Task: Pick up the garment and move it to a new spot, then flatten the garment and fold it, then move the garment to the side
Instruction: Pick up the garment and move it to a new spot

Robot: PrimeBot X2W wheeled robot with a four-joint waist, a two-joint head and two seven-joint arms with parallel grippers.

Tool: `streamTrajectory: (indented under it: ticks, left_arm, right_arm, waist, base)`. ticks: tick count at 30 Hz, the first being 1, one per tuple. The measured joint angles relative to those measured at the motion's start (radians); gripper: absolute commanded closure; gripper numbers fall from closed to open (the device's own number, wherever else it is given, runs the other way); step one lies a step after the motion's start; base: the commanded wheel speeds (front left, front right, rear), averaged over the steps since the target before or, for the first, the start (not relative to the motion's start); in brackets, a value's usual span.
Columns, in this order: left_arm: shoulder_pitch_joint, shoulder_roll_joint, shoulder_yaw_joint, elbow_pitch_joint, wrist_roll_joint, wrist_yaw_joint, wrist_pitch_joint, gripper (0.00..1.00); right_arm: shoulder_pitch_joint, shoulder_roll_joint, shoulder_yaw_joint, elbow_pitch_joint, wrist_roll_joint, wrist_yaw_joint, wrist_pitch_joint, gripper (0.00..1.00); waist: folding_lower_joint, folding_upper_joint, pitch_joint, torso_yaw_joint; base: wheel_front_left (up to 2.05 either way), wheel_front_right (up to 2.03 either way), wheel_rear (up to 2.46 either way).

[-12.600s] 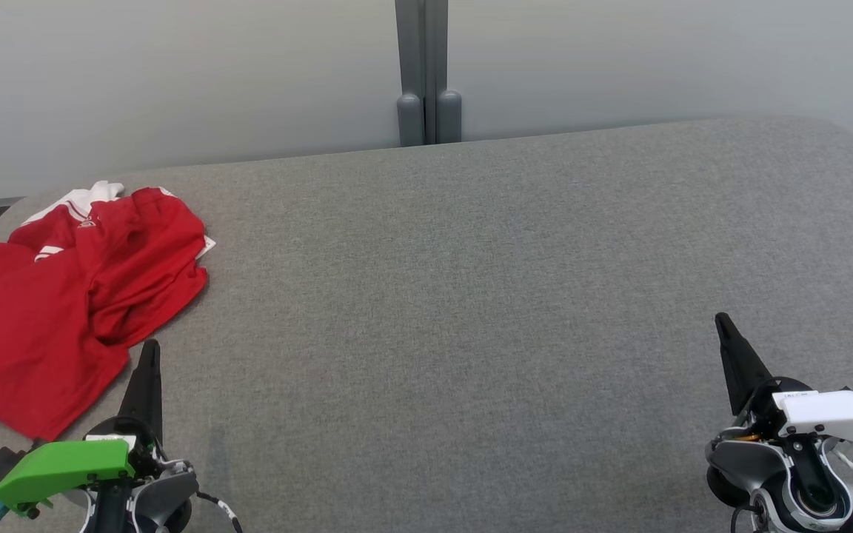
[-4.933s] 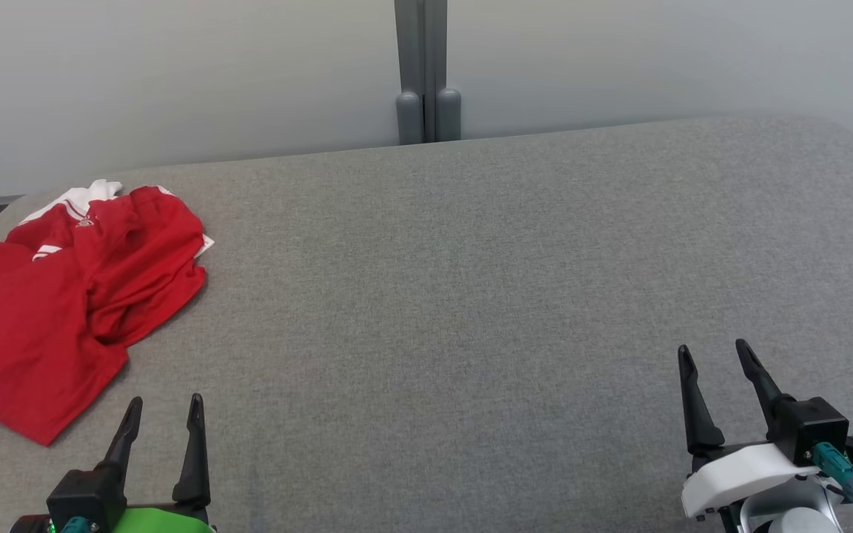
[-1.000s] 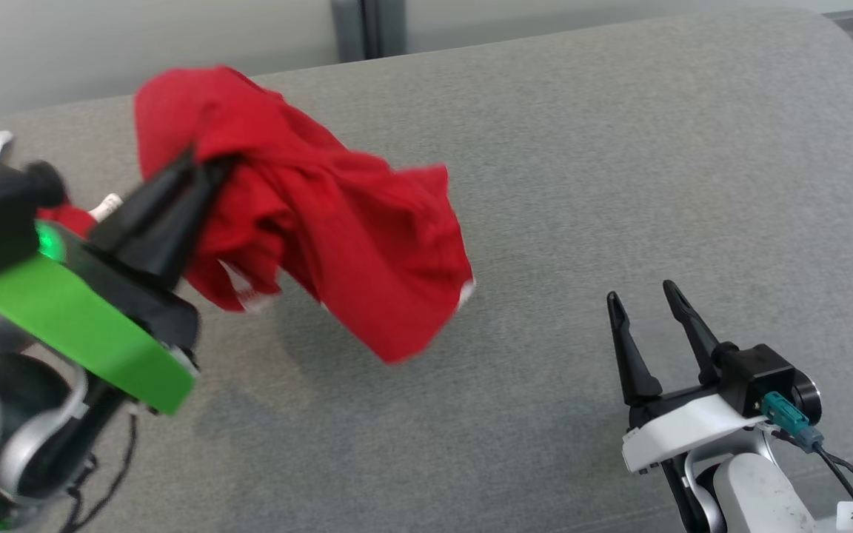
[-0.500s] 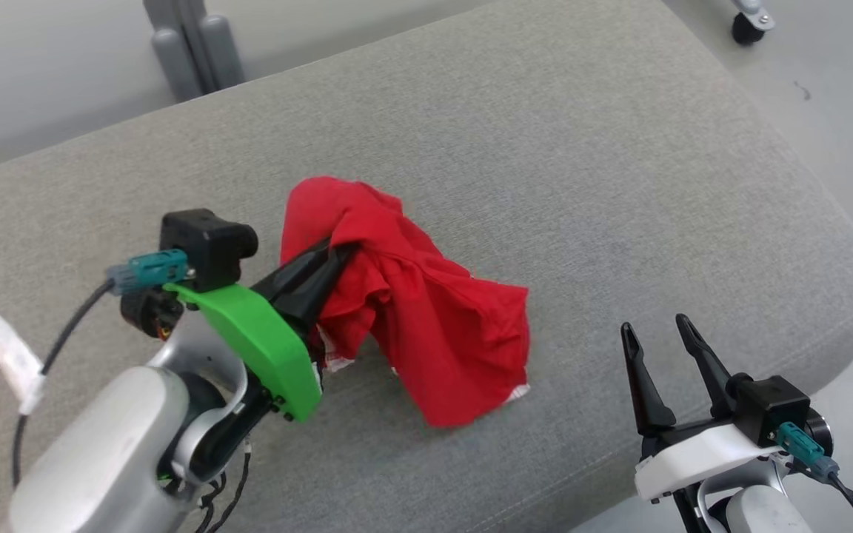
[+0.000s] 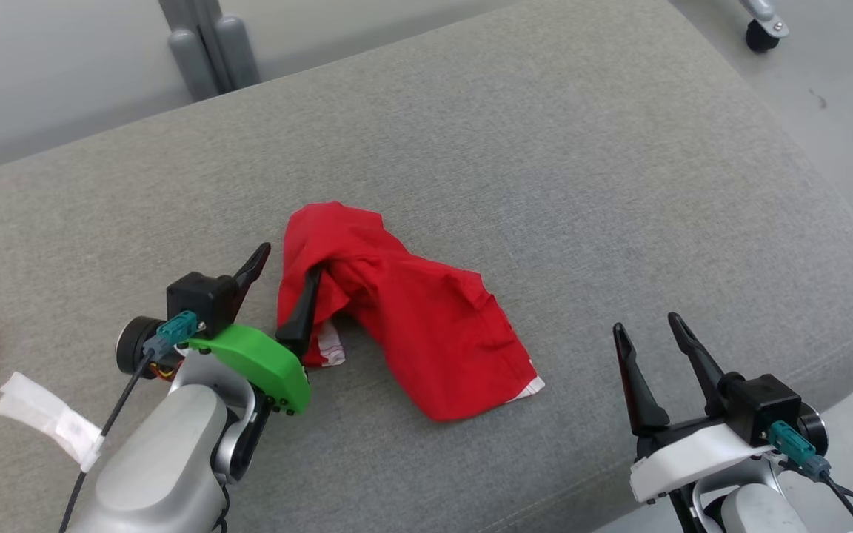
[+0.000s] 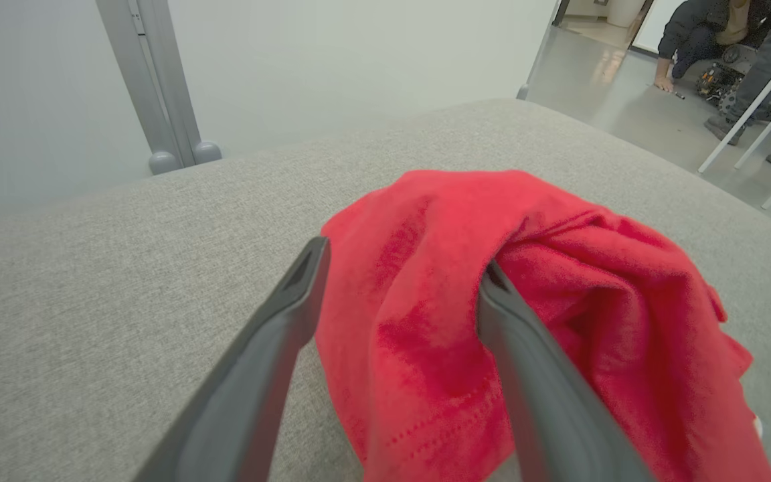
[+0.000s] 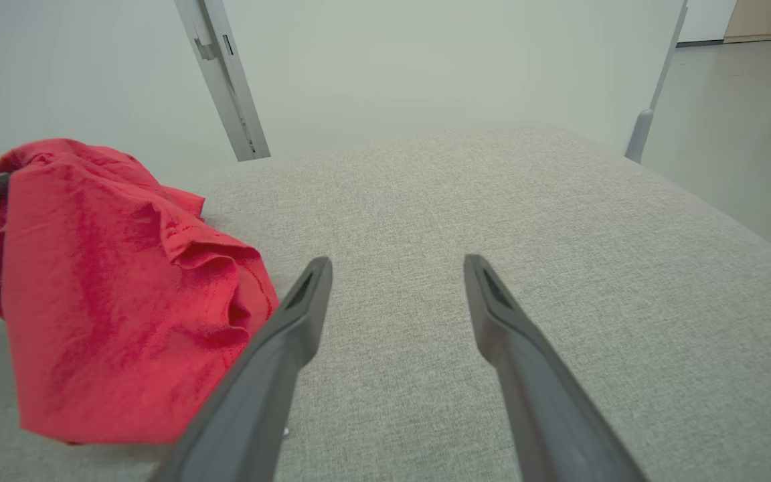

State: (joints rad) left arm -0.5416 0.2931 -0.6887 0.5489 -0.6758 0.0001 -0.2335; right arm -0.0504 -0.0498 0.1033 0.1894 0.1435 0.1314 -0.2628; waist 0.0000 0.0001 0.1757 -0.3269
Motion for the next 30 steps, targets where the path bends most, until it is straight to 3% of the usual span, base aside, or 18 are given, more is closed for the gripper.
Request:
streamTrajectory:
  ticks: [4,8,13,21,30]
  left_arm:
    - [0.058,-0.004,0.067,-0.065,0.020,0.013,-0.025,0.00]
    - [0.191,-0.016,0.202,-0.269,0.120,0.040,-0.031,0.00]
    - [0.370,-0.045,0.322,-0.416,0.230,0.038,-0.031,0.00]
    - [0.554,-0.126,0.494,-0.474,0.365,0.002,-0.031,0.00]
    - [0.707,-0.197,0.682,-0.485,0.464,-0.084,-0.031,0.00]
  right_arm:
    - [0.005,0.000,-0.029,-0.005,-0.029,0.000,0.000,0.00]
    - [0.013,0.000,-0.073,-0.028,-0.057,0.000,0.000,0.00]
    - [0.030,0.001,-0.108,-0.045,-0.093,0.000,0.000,0.00]
    - [0.069,0.001,-0.145,-0.048,-0.128,0.000,0.000,0.00]
    - [0.106,0.001,-0.147,-0.044,-0.140,0.000,0.000,0.00]
  waist:
    - [0.0000,0.0000,-0.012,0.043]
    - [0.0000,0.0000,-0.029,0.100]
    - [0.0000,0.0000,-0.053,0.178]
    - [0.0000,0.0000,-0.102,0.296]
    - [0.0000,0.0000,-0.175,0.390]
  base:
    - [0.00,0.00,0.00]
    - [0.00,0.00,0.00]
    - [0.00,0.00,0.00]
    - [0.00,0.00,0.00]
    - [0.00,0.00,0.00]
